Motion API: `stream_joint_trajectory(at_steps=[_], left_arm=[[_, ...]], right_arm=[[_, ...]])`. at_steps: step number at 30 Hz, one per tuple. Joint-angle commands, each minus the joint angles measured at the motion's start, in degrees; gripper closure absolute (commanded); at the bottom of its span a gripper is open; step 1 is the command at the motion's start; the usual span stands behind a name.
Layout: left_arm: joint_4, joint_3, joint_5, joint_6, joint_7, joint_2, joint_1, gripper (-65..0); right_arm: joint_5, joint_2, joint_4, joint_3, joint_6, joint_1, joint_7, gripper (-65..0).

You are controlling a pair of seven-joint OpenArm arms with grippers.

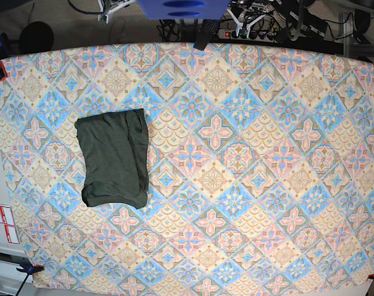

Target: Fold the T-shirt properly

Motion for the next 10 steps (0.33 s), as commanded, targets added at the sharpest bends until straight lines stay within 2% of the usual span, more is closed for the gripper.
stream_joint_trajectory(at_steps=[1,10], left_arm=[[0.14,-0.11,-0.01,-0.02,-0.37,0.13,0.43,0.0],[0.14,-0.11,-0.01,-0.02,-0.46,0.13,-0.63,0.0]], right_arm=[[-0.10,-0.92,-0.03,-0.02,1.06,-0.68,-0.23,0.0],[-0.01,-0.75,-0.03,-0.02,0.97,-0.68,-0.49,0.0]])
